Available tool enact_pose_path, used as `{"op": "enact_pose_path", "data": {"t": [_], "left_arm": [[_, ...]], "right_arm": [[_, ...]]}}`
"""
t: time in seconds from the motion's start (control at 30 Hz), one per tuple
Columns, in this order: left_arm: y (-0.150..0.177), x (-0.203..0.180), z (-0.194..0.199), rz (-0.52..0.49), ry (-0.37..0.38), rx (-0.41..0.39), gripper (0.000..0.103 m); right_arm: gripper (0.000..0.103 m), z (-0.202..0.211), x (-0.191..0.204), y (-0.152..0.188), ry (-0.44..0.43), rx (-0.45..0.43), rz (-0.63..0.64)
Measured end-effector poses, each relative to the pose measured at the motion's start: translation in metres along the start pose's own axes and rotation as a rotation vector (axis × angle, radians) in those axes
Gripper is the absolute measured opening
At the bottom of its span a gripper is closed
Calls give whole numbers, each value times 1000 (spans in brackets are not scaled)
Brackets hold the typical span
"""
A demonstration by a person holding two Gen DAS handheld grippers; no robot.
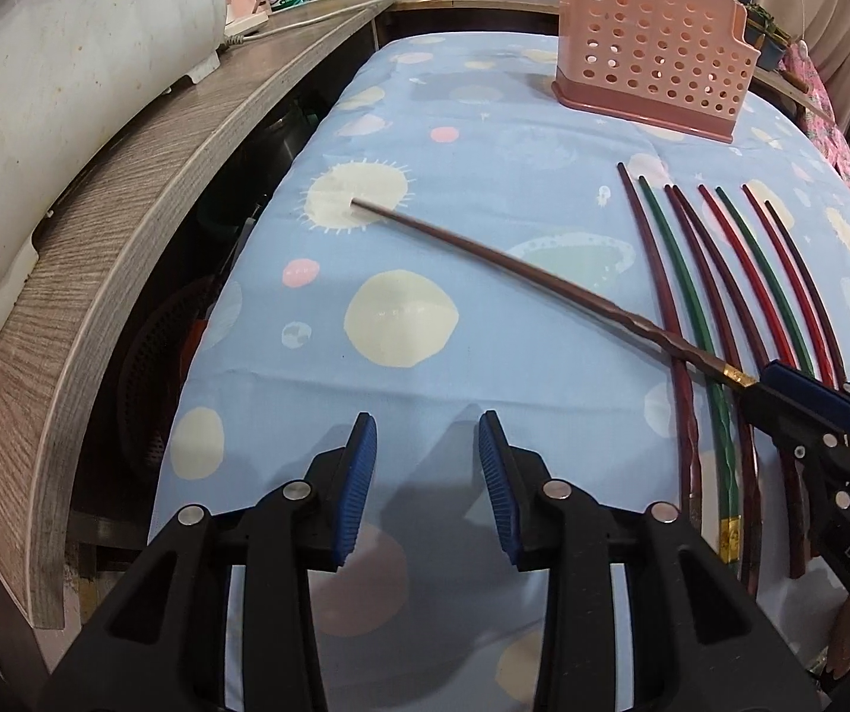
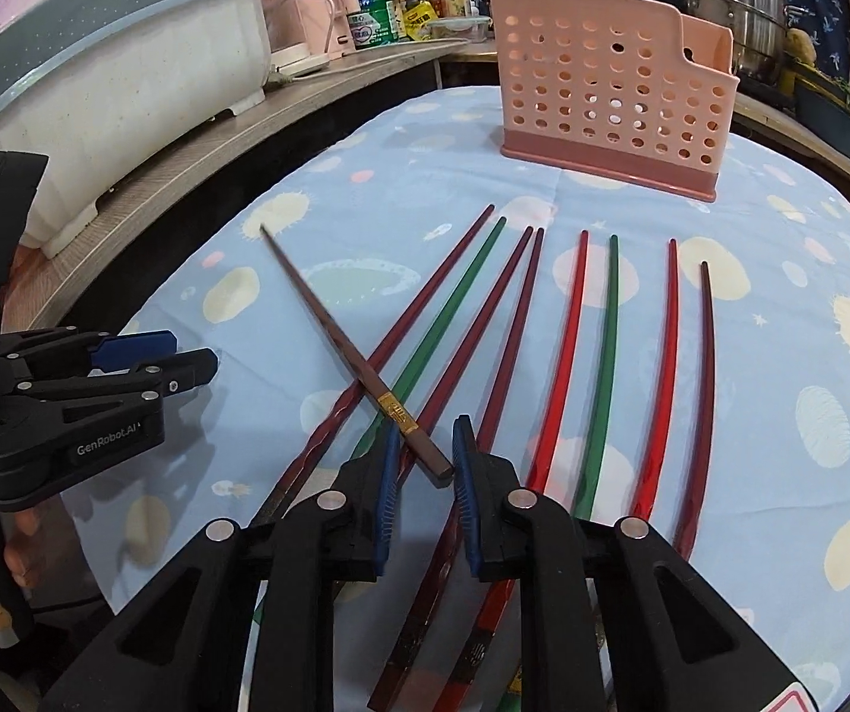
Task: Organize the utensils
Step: 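Grasp a dark red chopstick with the left tool while the right tool grasps a brown chopstick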
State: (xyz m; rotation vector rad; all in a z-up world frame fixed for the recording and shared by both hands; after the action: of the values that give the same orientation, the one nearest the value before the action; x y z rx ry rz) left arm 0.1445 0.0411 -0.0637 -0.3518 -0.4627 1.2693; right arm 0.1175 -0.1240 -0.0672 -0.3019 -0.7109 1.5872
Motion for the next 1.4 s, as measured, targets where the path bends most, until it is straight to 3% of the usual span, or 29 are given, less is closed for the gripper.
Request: {"op": "enact_pose_path", "data": {"t": [0.17, 0.33, 0.6, 1.0, 1.1, 1.27, 1.4], "left_arm": [[5, -2, 6, -3, 12, -2, 35], [10, -10, 11, -10, 46, 2, 37], [11, -39, 21, -19, 207, 20, 48], [18, -67, 21, -64, 234, 39, 48], [19, -68, 21, -77, 219, 34, 43], [18, -68, 21, -70, 266, 47, 7], [17, -67, 23, -62, 300, 55, 7]], "right_arm": [[11, 7, 3, 9, -8, 3, -8], [8, 34, -11, 10, -28, -50, -98], [7, 92, -38, -13, -15, -186, -191], [7, 123, -54, -22, -14, -269, -245], [7, 126, -57, -22, -13, -279, -255], [7, 132, -60, -25, -11, -297, -271], [7, 138, -63, -33, -4, -319, -283]]}}
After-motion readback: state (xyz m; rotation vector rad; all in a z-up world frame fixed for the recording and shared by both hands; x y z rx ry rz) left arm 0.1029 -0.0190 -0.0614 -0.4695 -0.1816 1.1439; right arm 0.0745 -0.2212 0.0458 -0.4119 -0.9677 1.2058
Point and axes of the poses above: each gripper's, at about its wrist camera, not at the fingertips, and z roughly against the way its jaws point, x to its left, y to its underside, the point moved 2 cm from there along -z, roughly the way its jaws point, and after that the axes turned 8 degrees about -z, right-handed, at the moved point
